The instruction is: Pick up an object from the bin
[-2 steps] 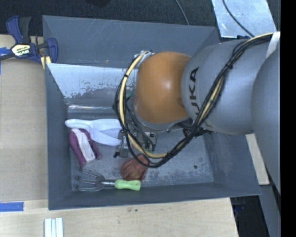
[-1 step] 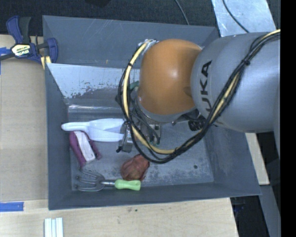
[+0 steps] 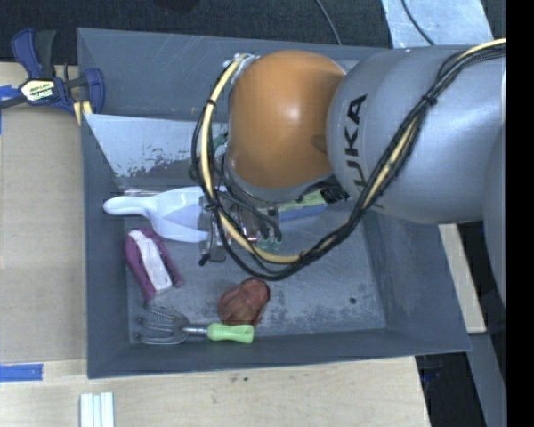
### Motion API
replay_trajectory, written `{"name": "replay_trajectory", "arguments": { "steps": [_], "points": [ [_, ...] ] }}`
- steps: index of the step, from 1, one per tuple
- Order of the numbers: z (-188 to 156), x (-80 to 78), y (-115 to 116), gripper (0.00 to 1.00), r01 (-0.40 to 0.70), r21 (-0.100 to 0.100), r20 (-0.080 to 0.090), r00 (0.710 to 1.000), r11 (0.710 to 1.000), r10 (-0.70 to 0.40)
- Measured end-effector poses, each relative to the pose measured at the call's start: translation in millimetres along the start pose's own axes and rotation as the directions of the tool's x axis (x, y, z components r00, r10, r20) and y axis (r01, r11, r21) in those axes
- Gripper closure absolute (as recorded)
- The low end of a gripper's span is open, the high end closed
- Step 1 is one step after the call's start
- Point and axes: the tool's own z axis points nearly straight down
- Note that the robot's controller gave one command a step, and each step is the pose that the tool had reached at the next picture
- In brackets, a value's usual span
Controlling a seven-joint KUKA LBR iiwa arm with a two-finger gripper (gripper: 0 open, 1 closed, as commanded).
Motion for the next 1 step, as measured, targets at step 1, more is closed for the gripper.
{"name": "replay_trajectory", "arguments": {
  "steps": [1],
  "points": [
    [2.1,9.9,-11.1,1.00,-0.126,-0.002,0.003,0.992,0.992,0.126]
  ]
}}
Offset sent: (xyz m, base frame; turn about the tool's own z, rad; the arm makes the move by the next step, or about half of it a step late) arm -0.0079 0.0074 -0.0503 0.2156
